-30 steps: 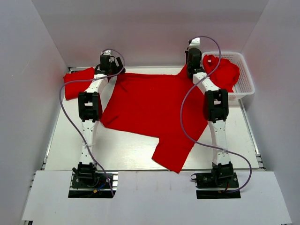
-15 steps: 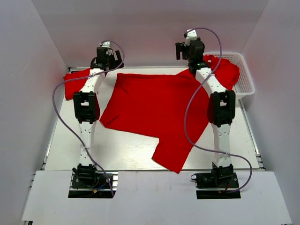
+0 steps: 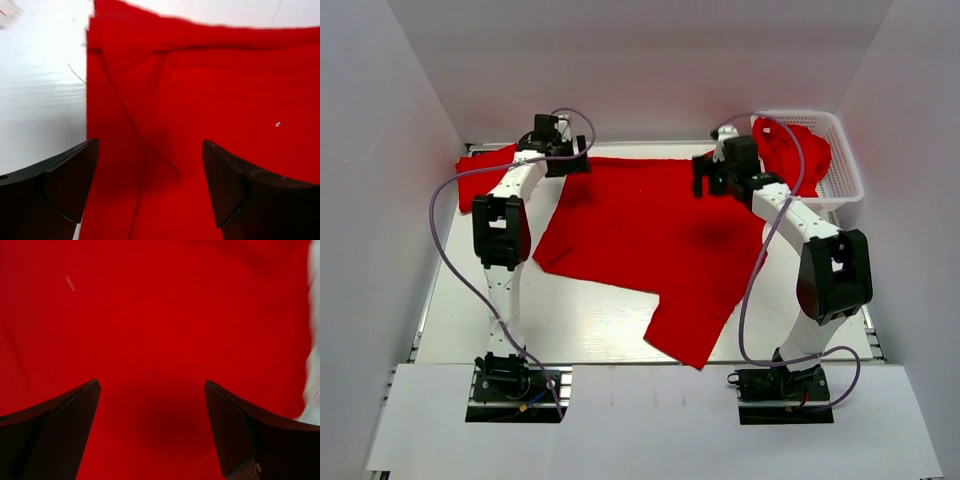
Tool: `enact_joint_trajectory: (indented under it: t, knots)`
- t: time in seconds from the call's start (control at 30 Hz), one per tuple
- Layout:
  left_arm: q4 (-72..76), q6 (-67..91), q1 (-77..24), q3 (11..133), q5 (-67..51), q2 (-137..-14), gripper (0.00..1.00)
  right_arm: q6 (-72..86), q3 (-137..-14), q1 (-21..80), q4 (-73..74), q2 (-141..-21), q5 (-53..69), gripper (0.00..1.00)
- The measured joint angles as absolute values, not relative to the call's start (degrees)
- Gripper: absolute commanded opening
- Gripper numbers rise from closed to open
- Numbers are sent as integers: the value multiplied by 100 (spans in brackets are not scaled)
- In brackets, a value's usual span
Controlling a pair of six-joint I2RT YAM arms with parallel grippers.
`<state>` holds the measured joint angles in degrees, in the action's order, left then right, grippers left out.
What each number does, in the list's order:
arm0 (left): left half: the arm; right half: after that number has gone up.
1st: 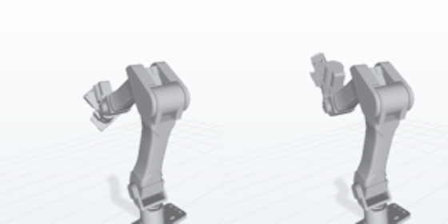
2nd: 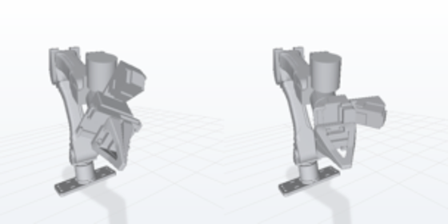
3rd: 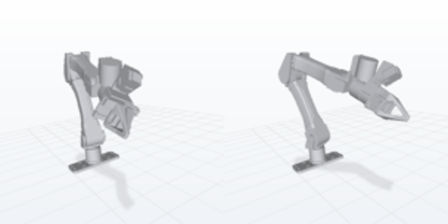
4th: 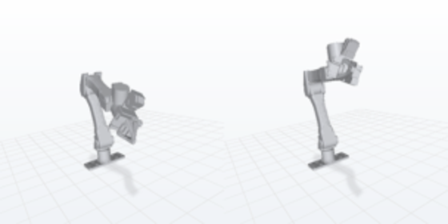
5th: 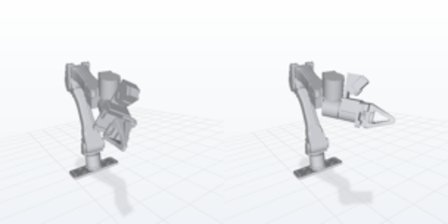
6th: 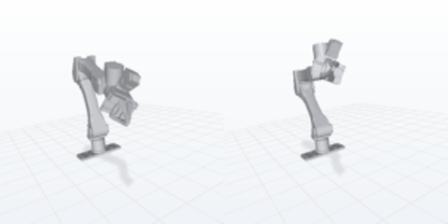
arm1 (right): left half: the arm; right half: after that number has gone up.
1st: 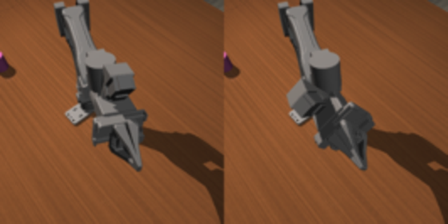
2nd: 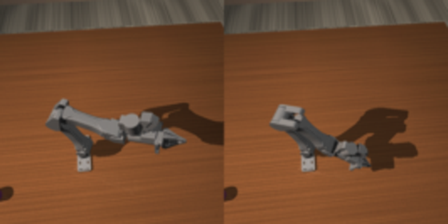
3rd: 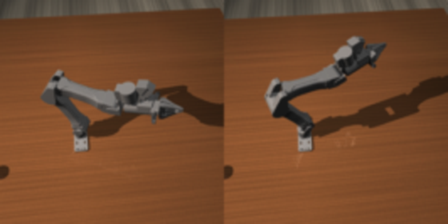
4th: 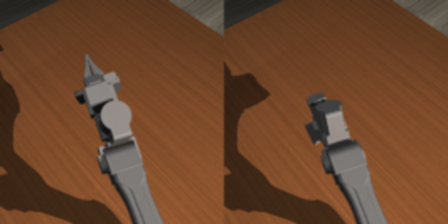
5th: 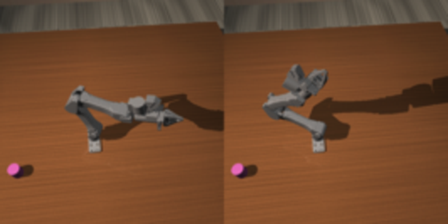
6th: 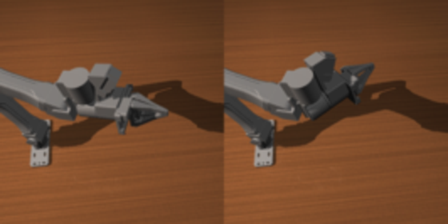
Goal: Fold and stack the t-shirts
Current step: Flatten out the tshirt
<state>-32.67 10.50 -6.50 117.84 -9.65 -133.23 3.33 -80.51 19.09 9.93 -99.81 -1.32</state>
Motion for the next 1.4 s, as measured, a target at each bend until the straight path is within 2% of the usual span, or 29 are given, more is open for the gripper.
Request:
enact_joint_trajectory:
  t: [0.17,0.27,0.37,0.4,0.5,0.53,0.63,0.67,0.8,1.1,1.3,1.33,1.4]
  knots:
    - [-3387,1059,-685,11858,-1166,-13771,86,770,-7367,1874,1798,-10082,-257,90]
    - [-3448,1083,-690,11858,-1210,-13952,78,967,-7087,1872,1935,-10082,-305,90]
    - [-3378,1184,-690,11863,-1280,-13961,64,1116,-6910,1872,1953,-10082,-298,90]
    - [-3378,1232,-690,11863,-1291,-13970,55,1166,-6847,1872,1940,-10082,-294,90]
    - [-3306,1341,-694,11863,-1315,-14011,46,1286,-6681,1872,1946,-10097,-261,90]
    - [-3275,1361,-694,11863,-1319,-14027,38,1321,-6635,1872,1959,-10112,-250,90]
    - [-3240,1431,-694,11863,-1304,-14038,27,1406,-6501,1870,1935,-10208,-242,90]
    - [-3225,1441,-694,11863,-1297,-14038,20,1448,-6453,1868,1953,-10243,-248,90]
    - [-3212,1468,-694,11900,-1245,-14038,2,1496,-6394,1865,1931,-10326,-292,90]
    - [-3135,1334,-694,12105,-934,-14040,0,1658,-6475,1876,1955,-10420,-545,90]
    - [-3059,1024,-648,12835,-801,-14324,0,1747,-6528,1876,1979,-10468,-760,90]
    - [-3048,939,-644,12875,-757,-14370,1,1750,-6536,1876,1986,-10475,-779,90]
    - [-3000,779,-635,12923,-690,-14466,9,1752,-6565,1876,2010,-10501,-819,90]
